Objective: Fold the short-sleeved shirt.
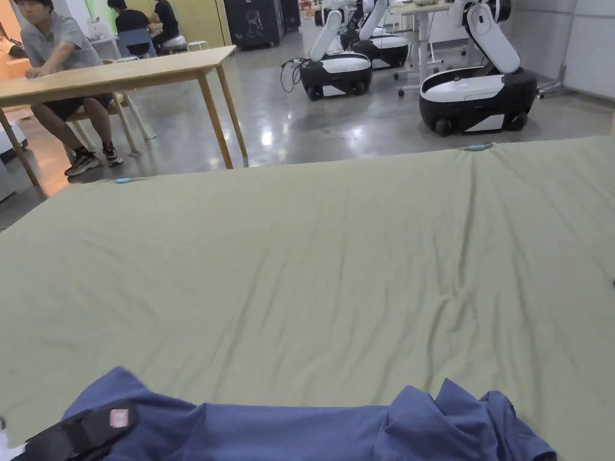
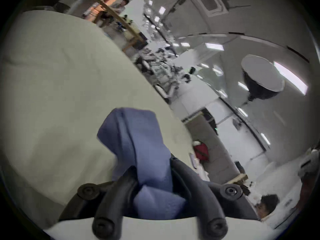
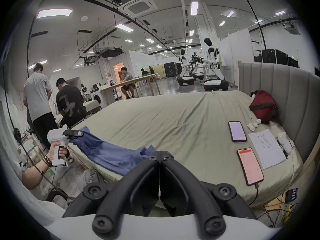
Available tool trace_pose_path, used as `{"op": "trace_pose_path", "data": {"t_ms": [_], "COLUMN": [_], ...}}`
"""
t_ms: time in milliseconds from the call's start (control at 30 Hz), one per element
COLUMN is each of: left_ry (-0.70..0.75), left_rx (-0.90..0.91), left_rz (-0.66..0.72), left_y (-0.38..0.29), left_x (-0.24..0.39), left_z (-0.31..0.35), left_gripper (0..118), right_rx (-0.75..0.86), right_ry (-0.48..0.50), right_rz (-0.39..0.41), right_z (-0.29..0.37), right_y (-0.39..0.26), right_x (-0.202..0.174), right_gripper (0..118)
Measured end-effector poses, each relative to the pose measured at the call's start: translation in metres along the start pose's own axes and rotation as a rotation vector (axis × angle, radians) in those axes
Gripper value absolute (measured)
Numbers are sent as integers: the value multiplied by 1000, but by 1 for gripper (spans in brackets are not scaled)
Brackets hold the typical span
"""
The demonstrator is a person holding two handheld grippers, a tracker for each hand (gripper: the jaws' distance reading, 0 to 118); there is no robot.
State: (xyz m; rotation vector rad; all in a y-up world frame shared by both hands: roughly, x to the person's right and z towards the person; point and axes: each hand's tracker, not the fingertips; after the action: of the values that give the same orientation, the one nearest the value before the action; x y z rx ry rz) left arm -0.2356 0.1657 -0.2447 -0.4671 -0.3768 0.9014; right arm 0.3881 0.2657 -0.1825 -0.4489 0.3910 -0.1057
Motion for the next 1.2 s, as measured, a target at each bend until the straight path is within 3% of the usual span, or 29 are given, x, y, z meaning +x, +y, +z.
{"op": "trace_pose_path", "data": {"t_ms": [167,267,367,433,500,567,700,800,867,900,933,967,1000,1033,1200], "left_ry": [-9,92,175,178,-1,-84,-8,-61,-46,-28,2,37,110,180,160], "left_rx": [-195,-325,-385,-378,-301,-338,-355,-260,-195,-156,-126,-115,-111,-108,-151], "left_rz": [-52,-130,-111,-83,-30,-1,-73,-87,-77,-83,-97,-115,-130,-126,-85], "left_y": [-46,-71,-98,-106,-106,-100,-77,-52,-36,-30,-24,-22,-25,-24,-35], "left_x": [44,31,17,7,5,10,33,39,34,28,21,16,19,12,0], "left_z": [-82,-128,-157,-163,-155,-155,-134,-95,-64,-49,-33,-25,-18,-11,-8], "left_gripper": [9,9,14,35,86,117,118,118,112,99,73,20,0,0,0], "right_rx": [4,14,16,16,12,10,10,13,12,12,11,12,13,14,6], "right_ry": [19,15,9,2,-11,-23,-33,-21,-10,-8,-5,-1,6,12,33], "right_rz": [6,6,6,2,-1,-2,0,11,22,26,29,31,31,30,43], "right_z": [1,9,21,29,34,35,32,31,30,29,27,27,25,24,14], "right_y": [0,-1,-4,-6,-8,-8,-7,-6,-6,-6,-7,-7,-7,-6,-4], "right_x": [-3,-3,-3,-1,1,4,5,2,-1,-2,-3,-3,-4,-5,-10], "right_gripper": [1,1,1,1,1,1,1,1,1,1,1,1,1,1,1]}}
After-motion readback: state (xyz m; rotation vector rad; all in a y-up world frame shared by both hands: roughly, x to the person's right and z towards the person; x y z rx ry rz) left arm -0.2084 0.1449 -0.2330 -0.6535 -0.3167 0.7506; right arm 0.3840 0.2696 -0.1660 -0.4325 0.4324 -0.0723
